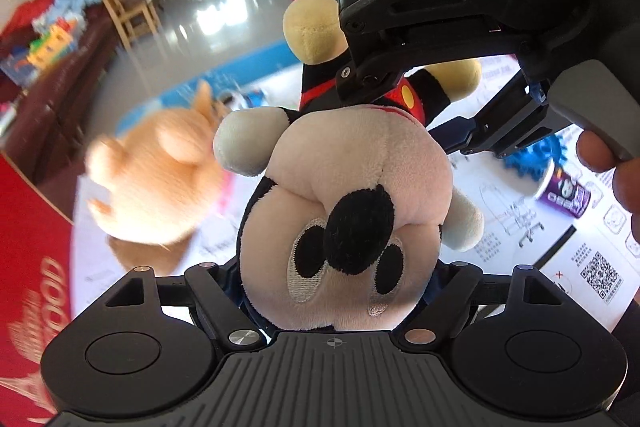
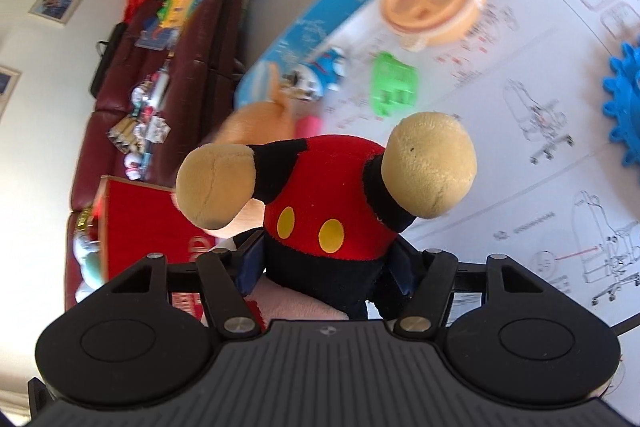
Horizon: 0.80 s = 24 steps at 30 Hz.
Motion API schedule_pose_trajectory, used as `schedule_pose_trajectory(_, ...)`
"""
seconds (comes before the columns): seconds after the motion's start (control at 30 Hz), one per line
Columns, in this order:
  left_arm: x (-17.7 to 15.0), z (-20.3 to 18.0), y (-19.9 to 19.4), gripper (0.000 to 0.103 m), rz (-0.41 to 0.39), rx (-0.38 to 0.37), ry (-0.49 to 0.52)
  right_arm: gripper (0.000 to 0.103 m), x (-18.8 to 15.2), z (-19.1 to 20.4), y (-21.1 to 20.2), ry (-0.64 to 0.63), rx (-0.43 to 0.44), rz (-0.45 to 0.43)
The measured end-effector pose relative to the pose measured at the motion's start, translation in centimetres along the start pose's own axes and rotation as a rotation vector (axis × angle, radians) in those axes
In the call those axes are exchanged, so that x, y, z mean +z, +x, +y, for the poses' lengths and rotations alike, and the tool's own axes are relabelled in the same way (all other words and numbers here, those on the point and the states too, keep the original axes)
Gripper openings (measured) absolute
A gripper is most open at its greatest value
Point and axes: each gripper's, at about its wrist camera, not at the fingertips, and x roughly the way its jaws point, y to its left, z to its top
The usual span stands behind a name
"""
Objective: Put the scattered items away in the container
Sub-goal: 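Lift the Mickey plush with both grippers and carry it to the red box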
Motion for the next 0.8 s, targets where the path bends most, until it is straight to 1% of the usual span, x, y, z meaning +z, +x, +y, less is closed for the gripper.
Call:
schedule_pose_trajectory(0.1,0.7,1.7,-2.9,0.079,-0.059,0.042,-0.005,0.068,0.1,3.2,-0.8,-0.055,0.049,-0.022)
schedule_pose_trajectory(0.2,1.1,3.9,-6.1,0.079,-0.117,0.1,-0.018,0.068,0.1,7.2,-1.3,-0.124,0.105,-0.036)
schedule_pose_trajectory(0.3,1.3,6.7,-9.0,0.079,-0.153,0.168,-0.039,0.068,-0.2,11.8,-0.8,-0.197,0.156,-0.026)
schedule_pose_trajectory(0.4,0.9,10.0,-11.8,0.079,-0.181,0.242,-0.076,0.068,-0.8,16.8,0.5,-0.271,0.21,0.001)
schedule_pose_trajectory(0.6,0.2,17.3,-16.4,0.08,-0.205,0.411,-0.161,0.068,-3.0,27.5,4.8,-0.405,0.322,0.068)
schedule_pose_trajectory(0.67,-0.3,19.7,-17.9,0.08,-0.203,0.462,-0.185,0.068,-3.7,30.9,6.3,-0.439,0.358,0.093)
schedule_pose_trajectory(0.8,-0.3,24.2,-19.6,0.08,-0.183,0.541,-0.232,0.068,-5.1,36.9,9.6,-0.486,0.419,0.132)
